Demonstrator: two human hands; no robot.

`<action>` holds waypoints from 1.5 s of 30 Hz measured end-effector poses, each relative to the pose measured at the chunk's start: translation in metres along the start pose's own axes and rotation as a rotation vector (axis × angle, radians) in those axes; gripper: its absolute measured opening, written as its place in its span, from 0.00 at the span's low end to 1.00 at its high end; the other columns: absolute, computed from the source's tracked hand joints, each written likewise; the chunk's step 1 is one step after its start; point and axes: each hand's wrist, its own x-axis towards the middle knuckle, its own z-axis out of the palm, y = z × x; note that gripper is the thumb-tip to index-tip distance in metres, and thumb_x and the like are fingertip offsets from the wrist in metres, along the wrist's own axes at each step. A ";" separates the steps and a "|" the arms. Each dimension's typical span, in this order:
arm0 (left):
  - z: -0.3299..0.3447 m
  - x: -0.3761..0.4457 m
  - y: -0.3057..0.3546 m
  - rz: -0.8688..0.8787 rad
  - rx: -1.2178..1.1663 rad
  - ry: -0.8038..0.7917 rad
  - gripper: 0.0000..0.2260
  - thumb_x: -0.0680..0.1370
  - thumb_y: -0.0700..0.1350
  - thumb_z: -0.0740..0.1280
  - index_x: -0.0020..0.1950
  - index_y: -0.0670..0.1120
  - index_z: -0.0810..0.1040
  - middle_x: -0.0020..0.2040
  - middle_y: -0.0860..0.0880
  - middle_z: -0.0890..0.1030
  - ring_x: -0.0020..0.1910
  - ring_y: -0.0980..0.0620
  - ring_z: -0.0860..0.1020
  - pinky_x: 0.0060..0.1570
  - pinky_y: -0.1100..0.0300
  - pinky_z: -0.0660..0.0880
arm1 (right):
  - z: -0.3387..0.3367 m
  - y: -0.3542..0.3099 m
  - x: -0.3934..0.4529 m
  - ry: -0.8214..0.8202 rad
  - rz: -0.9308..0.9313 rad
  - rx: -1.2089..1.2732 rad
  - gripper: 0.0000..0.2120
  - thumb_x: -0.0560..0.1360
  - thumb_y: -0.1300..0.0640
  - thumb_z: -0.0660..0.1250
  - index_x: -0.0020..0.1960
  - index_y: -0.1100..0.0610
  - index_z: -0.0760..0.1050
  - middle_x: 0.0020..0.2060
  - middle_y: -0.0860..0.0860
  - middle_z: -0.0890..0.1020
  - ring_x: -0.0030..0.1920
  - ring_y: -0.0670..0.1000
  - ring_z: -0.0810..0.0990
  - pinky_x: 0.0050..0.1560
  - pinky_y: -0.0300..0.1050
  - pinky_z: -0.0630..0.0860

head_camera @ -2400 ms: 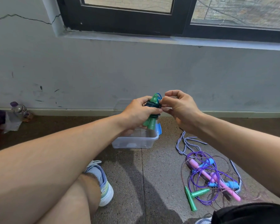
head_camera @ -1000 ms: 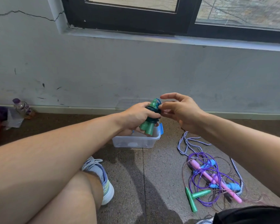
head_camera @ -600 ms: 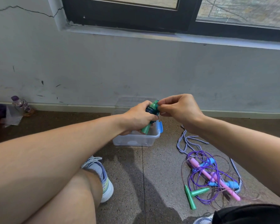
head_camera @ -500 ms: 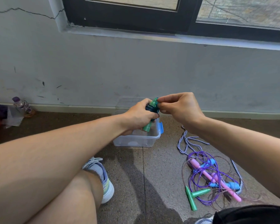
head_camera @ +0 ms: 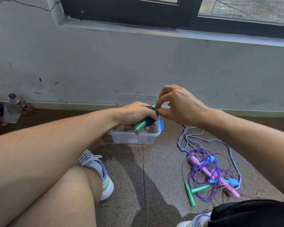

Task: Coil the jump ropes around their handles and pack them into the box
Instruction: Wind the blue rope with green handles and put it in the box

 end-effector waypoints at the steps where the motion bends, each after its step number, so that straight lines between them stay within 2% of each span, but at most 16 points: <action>1: 0.000 -0.001 -0.001 0.011 0.056 -0.017 0.13 0.74 0.45 0.73 0.57 0.42 0.80 0.44 0.44 0.83 0.31 0.52 0.78 0.26 0.61 0.72 | 0.000 0.000 -0.002 -0.012 -0.045 -0.019 0.05 0.73 0.51 0.72 0.45 0.49 0.85 0.46 0.46 0.81 0.48 0.49 0.79 0.51 0.46 0.78; 4: -0.002 0.001 -0.003 -0.014 0.111 -0.031 0.16 0.71 0.49 0.77 0.55 0.44 0.82 0.41 0.47 0.82 0.29 0.53 0.76 0.24 0.62 0.68 | 0.000 0.000 -0.006 -0.024 -0.146 -0.109 0.05 0.74 0.51 0.70 0.46 0.52 0.83 0.44 0.47 0.83 0.41 0.52 0.81 0.43 0.43 0.76; 6: -0.003 -0.001 -0.005 -0.072 0.130 -0.078 0.16 0.70 0.50 0.78 0.55 0.45 0.82 0.40 0.48 0.83 0.30 0.53 0.75 0.25 0.63 0.68 | 0.002 0.001 -0.007 -0.005 -0.206 -0.147 0.04 0.74 0.55 0.71 0.45 0.55 0.80 0.37 0.49 0.82 0.33 0.54 0.75 0.36 0.43 0.73; 8: -0.002 -0.004 -0.009 -0.114 0.231 -0.141 0.15 0.70 0.50 0.78 0.52 0.46 0.81 0.40 0.47 0.83 0.30 0.52 0.75 0.29 0.62 0.69 | 0.001 0.002 -0.005 0.050 -0.175 -0.118 0.03 0.73 0.58 0.71 0.45 0.57 0.78 0.30 0.49 0.77 0.29 0.54 0.70 0.32 0.43 0.72; 10: 0.001 -0.005 -0.012 -0.091 0.256 -0.113 0.12 0.70 0.46 0.77 0.50 0.45 0.81 0.38 0.46 0.82 0.29 0.52 0.74 0.29 0.60 0.68 | 0.000 0.003 0.001 0.123 -0.085 -0.044 0.02 0.75 0.58 0.70 0.45 0.57 0.79 0.30 0.50 0.79 0.30 0.55 0.73 0.35 0.47 0.75; 12: 0.000 -0.001 -0.013 -0.025 0.168 0.042 0.10 0.70 0.43 0.74 0.50 0.43 0.80 0.33 0.48 0.79 0.26 0.51 0.72 0.26 0.61 0.67 | 0.000 0.004 0.004 0.161 0.004 0.048 0.04 0.77 0.54 0.70 0.46 0.55 0.81 0.34 0.48 0.82 0.33 0.51 0.77 0.41 0.46 0.77; 14: -0.003 0.001 -0.014 0.014 0.167 0.115 0.11 0.70 0.42 0.73 0.51 0.41 0.80 0.29 0.49 0.78 0.25 0.51 0.72 0.25 0.61 0.67 | 0.000 0.008 0.003 0.126 0.021 0.052 0.06 0.77 0.50 0.70 0.47 0.51 0.84 0.37 0.45 0.82 0.34 0.45 0.77 0.43 0.44 0.77; 16: -0.003 -0.001 -0.017 0.031 0.202 0.109 0.12 0.70 0.41 0.73 0.52 0.40 0.80 0.28 0.50 0.78 0.24 0.52 0.71 0.24 0.62 0.67 | 0.001 0.011 0.002 0.063 0.031 0.056 0.06 0.76 0.48 0.72 0.48 0.49 0.86 0.39 0.44 0.81 0.34 0.42 0.75 0.44 0.43 0.76; 21: -0.004 0.001 -0.017 0.107 0.168 0.200 0.10 0.69 0.41 0.73 0.49 0.43 0.80 0.29 0.48 0.79 0.25 0.51 0.73 0.25 0.59 0.70 | 0.004 0.009 0.001 -0.017 0.118 0.067 0.07 0.74 0.47 0.74 0.48 0.49 0.87 0.40 0.47 0.83 0.38 0.47 0.78 0.46 0.46 0.76; 26: 0.002 0.003 -0.013 0.140 0.177 0.227 0.09 0.70 0.41 0.74 0.48 0.45 0.79 0.30 0.48 0.79 0.27 0.50 0.75 0.25 0.58 0.72 | 0.006 0.008 0.001 0.019 0.136 0.040 0.08 0.73 0.45 0.74 0.49 0.46 0.86 0.41 0.45 0.80 0.40 0.48 0.77 0.44 0.46 0.75; 30: 0.005 0.003 -0.013 0.147 0.191 0.213 0.09 0.69 0.43 0.74 0.46 0.45 0.78 0.33 0.47 0.80 0.32 0.49 0.77 0.33 0.51 0.77 | 0.005 0.005 0.002 -0.031 0.146 0.018 0.10 0.72 0.44 0.75 0.50 0.46 0.86 0.39 0.43 0.78 0.40 0.48 0.76 0.41 0.41 0.68; 33: 0.005 0.002 -0.012 0.146 0.186 0.194 0.10 0.69 0.42 0.74 0.48 0.44 0.79 0.32 0.49 0.79 0.31 0.49 0.77 0.31 0.52 0.75 | 0.003 0.003 0.004 -0.091 0.216 0.094 0.11 0.69 0.43 0.77 0.47 0.47 0.86 0.38 0.45 0.80 0.35 0.43 0.75 0.36 0.37 0.67; 36: 0.009 -0.004 -0.010 0.099 0.232 0.084 0.12 0.68 0.42 0.77 0.48 0.42 0.79 0.31 0.50 0.77 0.29 0.51 0.74 0.30 0.55 0.72 | 0.001 0.004 0.001 -0.212 0.290 0.203 0.09 0.68 0.46 0.79 0.42 0.49 0.84 0.35 0.45 0.80 0.31 0.42 0.73 0.30 0.32 0.66; 40: 0.007 -0.007 -0.007 -0.009 0.236 -0.061 0.12 0.68 0.45 0.79 0.47 0.47 0.80 0.35 0.49 0.79 0.29 0.53 0.73 0.25 0.61 0.68 | 0.004 0.002 -0.004 -0.264 0.190 0.148 0.07 0.70 0.48 0.77 0.44 0.49 0.82 0.43 0.46 0.78 0.42 0.44 0.74 0.37 0.32 0.66; 43: 0.003 -0.004 -0.007 -0.057 0.236 -0.070 0.09 0.70 0.44 0.77 0.46 0.48 0.80 0.36 0.49 0.79 0.28 0.52 0.72 0.25 0.62 0.68 | 0.006 0.001 -0.007 -0.229 0.181 0.221 0.06 0.73 0.52 0.75 0.45 0.53 0.81 0.39 0.45 0.82 0.40 0.44 0.78 0.37 0.26 0.67; 45: 0.002 -0.002 -0.008 -0.099 0.250 -0.091 0.08 0.70 0.44 0.76 0.46 0.48 0.80 0.37 0.48 0.79 0.29 0.52 0.72 0.26 0.62 0.68 | 0.010 0.001 -0.008 -0.235 0.174 0.186 0.06 0.75 0.52 0.73 0.49 0.54 0.81 0.40 0.45 0.83 0.41 0.47 0.80 0.40 0.30 0.71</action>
